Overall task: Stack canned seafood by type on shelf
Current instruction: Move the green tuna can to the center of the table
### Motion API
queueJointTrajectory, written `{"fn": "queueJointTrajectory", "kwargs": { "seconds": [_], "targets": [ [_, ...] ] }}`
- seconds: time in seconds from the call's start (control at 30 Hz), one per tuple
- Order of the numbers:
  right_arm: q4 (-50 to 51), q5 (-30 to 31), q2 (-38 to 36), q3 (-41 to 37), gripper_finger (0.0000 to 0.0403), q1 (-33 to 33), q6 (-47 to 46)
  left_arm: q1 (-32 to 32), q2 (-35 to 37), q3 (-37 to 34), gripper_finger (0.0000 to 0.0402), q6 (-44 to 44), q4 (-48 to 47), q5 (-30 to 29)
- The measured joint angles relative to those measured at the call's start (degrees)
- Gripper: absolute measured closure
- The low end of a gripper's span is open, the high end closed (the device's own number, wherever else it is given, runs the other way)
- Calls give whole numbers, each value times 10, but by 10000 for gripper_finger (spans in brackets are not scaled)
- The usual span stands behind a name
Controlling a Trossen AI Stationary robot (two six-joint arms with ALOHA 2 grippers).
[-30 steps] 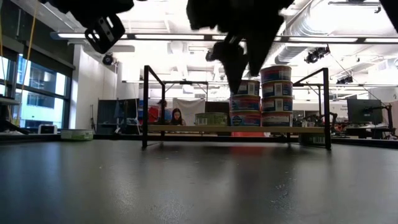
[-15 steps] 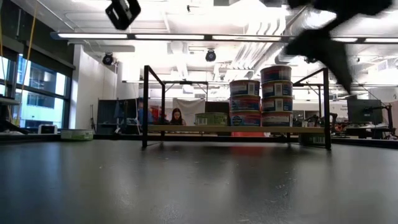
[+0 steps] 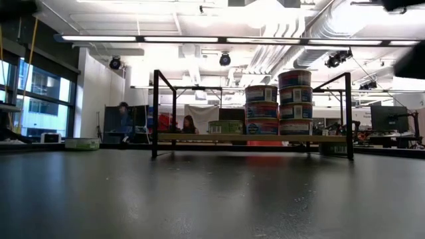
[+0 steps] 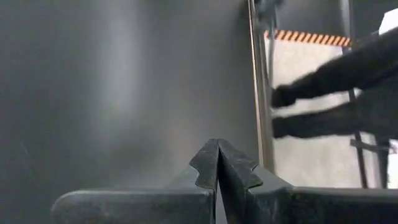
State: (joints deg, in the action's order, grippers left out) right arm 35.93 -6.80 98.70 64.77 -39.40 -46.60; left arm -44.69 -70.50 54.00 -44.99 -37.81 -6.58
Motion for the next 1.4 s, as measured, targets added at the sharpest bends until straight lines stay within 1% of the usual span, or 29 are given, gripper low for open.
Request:
{"fn": "queueJointTrajectory", "kwargs": {
  "seconds": [0.07,0.13,0.2,0.3,0.4,0.5,0.6,0.7,0.77,0.83,0.87,0.93,1.0,1.1,1.17,1.23,1.3,1.33,1.4],
  "targets": [
    [-41,47,0,0,91,6,-12,-47,0,0,402,-60,-10,-23],
    [-59,81,0,4,91,14,-13,-93,0,0,402,-111,-23,-45],
    [-67,98,0,9,91,24,-8,-135,-6,0,402,-156,-49,-57],
    [-64,103,0,14,98,35,9,-187,-21,0,402,-227,-98,-55],
    [-57,117,0,15,121,35,21,-220,-42,0,402,-265,-116,-47],
    [-30,138,0,7,161,28,29,-235,-68,0,402,-299,-134,-23],
    [-8,135,0,-3,211,15,34,-238,-96,0,402,-328,-140,-1],
    [12,124,-11,-19,277,1,34,-238,-123,0,402,-347,-139,4],
    [13,117,-33,-36,328,-7,19,-237,-142,0,402,-354,-138,22],
    [17,109,-66,-61,379,-13,-9,-234,-160,0,402,-355,-138,58],
    [17,109,-86,-75,390,-15,-27,-232,-167,0,402,-357,-136,70],
    [17,119,-133,-106,388,-22,-75,-228,-177,0,402,-360,-129,79],
    [17,145,-185,-135,387,-30,-125,-224,-185,0,402,-362,-129,76],
    [16,196,-253,-169,400,-47,-197,-215,-196,0,402,-374,-130,76],
    [7,236,-289,-183,398,-60,-232,-205,-203,1,402,-374,-130,78],
    [0,271,-314,-191,399,-72,-248,-190,-212,3,402,-364,-130,84],
    [-17,299,-329,-196,401,-78,-250,-167,-219,2,402,-333,-126,80],
    [-24,311,-332,-197,402,-79,-250,-154,-223,2,402,-317,-122,71],
    [-38,334,-331,-197,402,-79,-250,-127,-228,3,402,-290,-105,30]
  ]
}}
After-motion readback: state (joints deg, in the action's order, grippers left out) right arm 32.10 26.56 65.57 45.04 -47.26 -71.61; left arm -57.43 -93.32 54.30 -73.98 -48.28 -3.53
